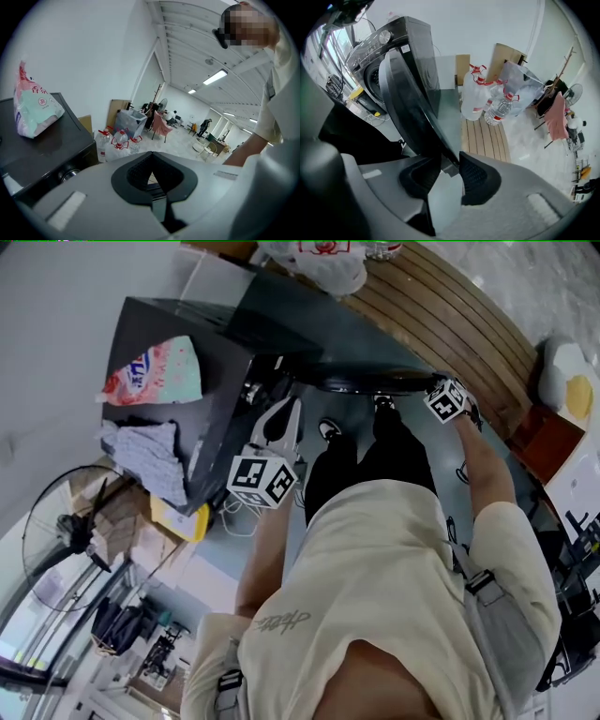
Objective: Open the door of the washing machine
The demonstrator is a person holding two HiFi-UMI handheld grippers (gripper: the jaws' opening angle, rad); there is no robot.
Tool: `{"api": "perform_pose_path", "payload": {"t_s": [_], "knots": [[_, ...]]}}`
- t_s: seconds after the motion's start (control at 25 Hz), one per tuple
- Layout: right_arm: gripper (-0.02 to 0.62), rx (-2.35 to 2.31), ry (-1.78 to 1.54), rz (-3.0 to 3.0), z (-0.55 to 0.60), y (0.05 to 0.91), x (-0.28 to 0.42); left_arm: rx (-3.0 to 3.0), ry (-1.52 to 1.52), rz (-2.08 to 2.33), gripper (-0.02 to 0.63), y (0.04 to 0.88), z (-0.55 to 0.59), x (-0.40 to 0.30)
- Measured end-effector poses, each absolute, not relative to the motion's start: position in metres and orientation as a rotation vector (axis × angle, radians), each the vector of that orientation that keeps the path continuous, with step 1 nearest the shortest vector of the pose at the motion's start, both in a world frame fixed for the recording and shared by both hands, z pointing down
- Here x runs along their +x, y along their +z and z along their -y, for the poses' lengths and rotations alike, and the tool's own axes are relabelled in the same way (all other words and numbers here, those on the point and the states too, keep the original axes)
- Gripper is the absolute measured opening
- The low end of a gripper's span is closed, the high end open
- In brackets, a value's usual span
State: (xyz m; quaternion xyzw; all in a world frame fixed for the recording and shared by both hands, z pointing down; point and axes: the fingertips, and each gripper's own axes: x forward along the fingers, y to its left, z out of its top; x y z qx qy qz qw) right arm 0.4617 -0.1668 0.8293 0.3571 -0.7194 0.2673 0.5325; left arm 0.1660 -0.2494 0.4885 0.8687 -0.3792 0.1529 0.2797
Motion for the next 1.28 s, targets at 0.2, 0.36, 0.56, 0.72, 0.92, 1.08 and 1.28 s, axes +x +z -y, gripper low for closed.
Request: {"api": "perform_pose_path", "payload": {"t_s": [0.2, 0.36, 0.56, 0.72, 0.92, 1.08, 1.28], "knots": [[0.123, 0.791, 0.557, 1.726, 0.207, 0.826, 0.471, 2.282, 0.383, 1.119, 0.018, 0.483, 0.252, 0.163], [0.121, 0.741, 0.514, 1.722, 0.229, 0.825, 0.477, 2.246, 0.357, 1.211, 0.018, 0.475, 0.252, 0.154], [0.121, 0.715, 0.462, 1.713, 0.256, 0.831, 0.485, 2.190, 0.336, 1.323, 0.019, 0.469, 0.244, 0.140], [0.120, 0.707, 0.447, 1.735, 0.276, 0.825, 0.483, 2.142, 0.317, 1.404, 0.018, 0.467, 0.234, 0.132], [0.119, 0.699, 0.424, 1.735, 0.301, 0.824, 0.486, 2.084, 0.309, 1.465, 0.018, 0.470, 0.222, 0.124], [0.114, 0.740, 0.417, 1.729, 0.320, 0.823, 0.486, 2.051, 0.310, 1.498, 0.018, 0.473, 0.219, 0.117], [0.097, 0.872, 0.477, 1.691, 0.340, 0.823, 0.490, 2.029, 0.304, 1.508, 0.018, 0.474, 0.220, 0.120]]}}
